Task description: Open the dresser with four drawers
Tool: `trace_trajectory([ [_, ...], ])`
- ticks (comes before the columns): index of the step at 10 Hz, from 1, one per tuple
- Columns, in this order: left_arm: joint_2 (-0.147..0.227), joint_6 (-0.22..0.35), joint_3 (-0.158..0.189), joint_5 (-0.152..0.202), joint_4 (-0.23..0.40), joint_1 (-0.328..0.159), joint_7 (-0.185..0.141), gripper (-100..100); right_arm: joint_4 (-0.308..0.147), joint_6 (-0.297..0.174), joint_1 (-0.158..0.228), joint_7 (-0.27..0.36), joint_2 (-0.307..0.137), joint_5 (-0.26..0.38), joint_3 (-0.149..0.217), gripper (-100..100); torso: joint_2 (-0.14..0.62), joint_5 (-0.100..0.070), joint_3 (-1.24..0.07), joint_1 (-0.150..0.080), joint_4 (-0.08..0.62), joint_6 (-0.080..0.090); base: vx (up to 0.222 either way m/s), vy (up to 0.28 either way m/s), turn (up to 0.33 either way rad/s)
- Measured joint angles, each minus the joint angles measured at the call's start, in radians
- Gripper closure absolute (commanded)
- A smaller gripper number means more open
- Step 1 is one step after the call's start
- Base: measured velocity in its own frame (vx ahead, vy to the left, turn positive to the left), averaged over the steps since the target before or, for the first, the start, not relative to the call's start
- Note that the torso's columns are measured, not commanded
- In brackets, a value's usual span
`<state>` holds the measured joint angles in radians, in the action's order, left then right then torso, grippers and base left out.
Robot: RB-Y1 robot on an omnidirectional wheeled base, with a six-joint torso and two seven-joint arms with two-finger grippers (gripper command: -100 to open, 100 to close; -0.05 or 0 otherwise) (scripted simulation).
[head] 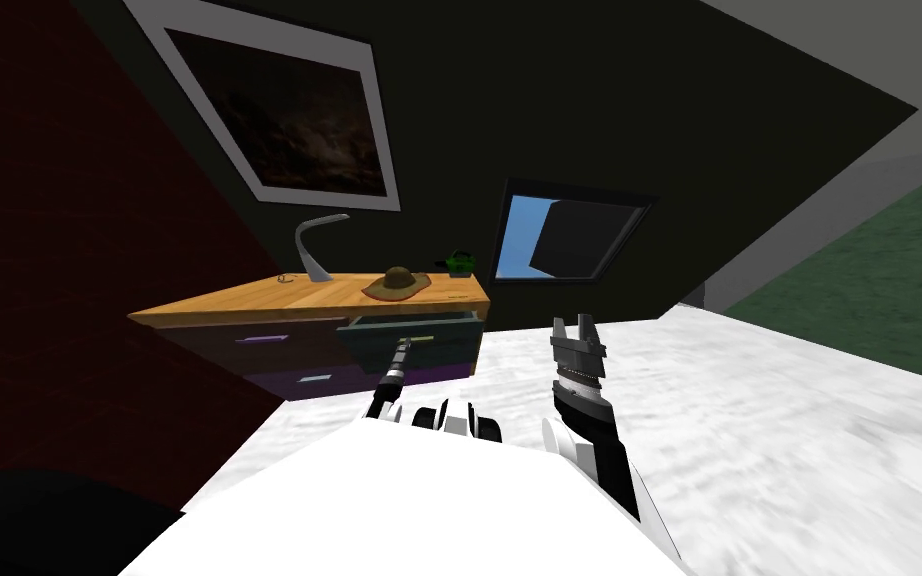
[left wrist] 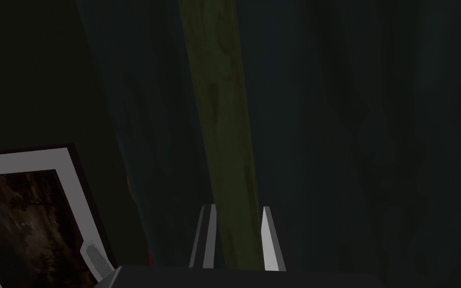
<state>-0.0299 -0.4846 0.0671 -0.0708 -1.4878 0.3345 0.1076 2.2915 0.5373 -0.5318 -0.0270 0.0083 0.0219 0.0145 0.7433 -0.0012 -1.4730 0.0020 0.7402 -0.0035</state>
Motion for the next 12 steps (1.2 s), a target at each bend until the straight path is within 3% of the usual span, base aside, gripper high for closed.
trace_trajectory([
  [5, -0.006, 0.002, -0.016, -0.005, -0.029, 0.031, -0.001, 100, 0.0, 0.0, 0.0, 0.0, 0.0, 0.0, 0.0, 0, 0.001, -0.001, 0.0, -0.001, 0.0, -0.001, -0.154, -0.034, 0.009],
  [6, -0.007, 0.004, -0.017, -0.005, -0.026, 0.035, -0.001, -100, 0.0, 0.0, 0.0, 0.0, 0.0, 0.0, 0.0, 0, -0.005, -0.001, -0.003, 0.0, 0.001, 0.001, -0.054, -0.008, -0.036],
  [12, -0.013, 0.158, 0.004, -0.009, -0.129, -0.023, 0.001, -100, 0.0, 0.0, 0.0, 0.0, 0.0, 0.0, 0.0, 0, -0.005, 0.001, -0.003, -0.003, -0.002, 0.004, -0.059, 0.0, -0.025],
])
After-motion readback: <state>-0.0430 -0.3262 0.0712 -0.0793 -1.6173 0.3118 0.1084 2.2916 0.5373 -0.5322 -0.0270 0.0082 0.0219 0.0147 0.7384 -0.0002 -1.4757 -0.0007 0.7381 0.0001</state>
